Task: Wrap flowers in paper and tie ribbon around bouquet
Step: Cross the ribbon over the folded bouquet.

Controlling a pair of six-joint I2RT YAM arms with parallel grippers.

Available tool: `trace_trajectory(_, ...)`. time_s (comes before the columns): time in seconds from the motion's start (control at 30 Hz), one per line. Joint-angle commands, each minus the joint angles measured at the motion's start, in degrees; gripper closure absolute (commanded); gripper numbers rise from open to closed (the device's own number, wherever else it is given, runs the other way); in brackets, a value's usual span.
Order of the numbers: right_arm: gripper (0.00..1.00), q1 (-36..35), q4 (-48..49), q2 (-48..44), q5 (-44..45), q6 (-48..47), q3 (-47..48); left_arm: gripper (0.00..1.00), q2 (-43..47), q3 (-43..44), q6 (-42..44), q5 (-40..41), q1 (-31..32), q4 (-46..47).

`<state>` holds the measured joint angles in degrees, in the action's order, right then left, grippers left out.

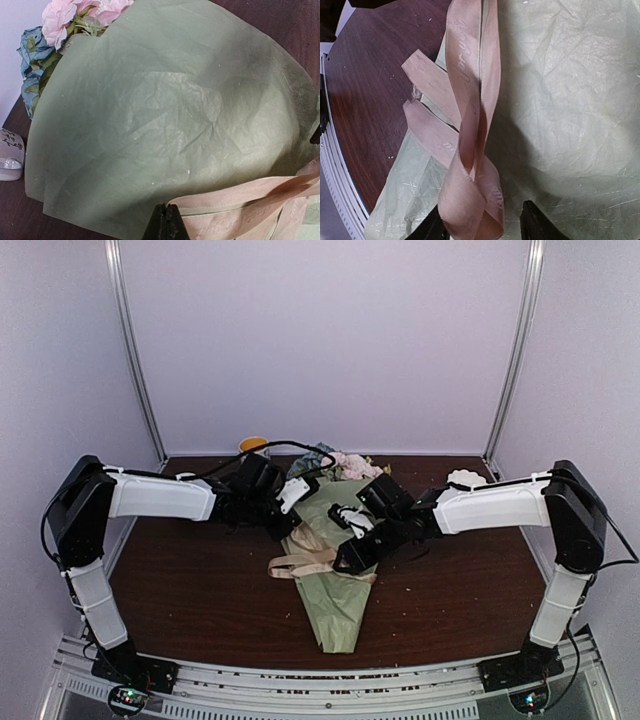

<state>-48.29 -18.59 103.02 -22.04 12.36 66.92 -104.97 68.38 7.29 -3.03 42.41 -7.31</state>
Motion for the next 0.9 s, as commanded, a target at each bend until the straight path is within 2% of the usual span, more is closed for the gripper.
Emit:
trace_trajectory(0.0, 0.53, -0.6, 2.0, 1.1, 0.4, 0.4, 1.5, 1.0, 0.6, -0.5, -0.8, -0.7, -0.5, 2.5)
trace_trajectory(0.17, 0.73, -0.6, 2.6, 2.2, -1.3, 1.1, 1.8, 1.0, 0.8, -0.7, -0.7, -0.5, -0.6, 2.4)
trace_trajectory(0.3, 0.98, -0.6, 3.2, 2.3, -7.4, 1.3, 1.5, 1.0, 1.0, -0.8, -0.7, -0.7, -0.7, 2.5)
trace_trajectory(0.33, 1.0, -0.6, 3.3, 2.0, -10.1, 0.8, 1.2, 1.0, 1.0, -0.9, -0.7, -0.7, -0.8, 2.5)
trace_trajectory(0.5, 1.0, -0.7, 2.9, -0.1, -27.1, -1.6, -0.9, 1.0, 1.9, -2.1, -0.5, -1.3, -0.9, 3.4)
trace_trajectory(0.63, 1.0, -0.6, 0.7, 0.7, -35.2, -3.3, -0.8, 1.0, 2.5, -3.1, -0.2, -2.4, -0.9, 4.6)
trace_trajectory(0.73, 1.0, -0.1, -2.0, 2.0, -35.6, -5.5, 0.6, 1.0, 2.8, -3.2, -0.5, -2.5, -0.9, 4.7)
trace_trajectory(0.87, 1.0, 3.4, 2.1, 4.7, -30.3, 0.2, 1.3, 1.0, 1.7, -2.3, -0.5, -2.2, -0.9, 4.5)
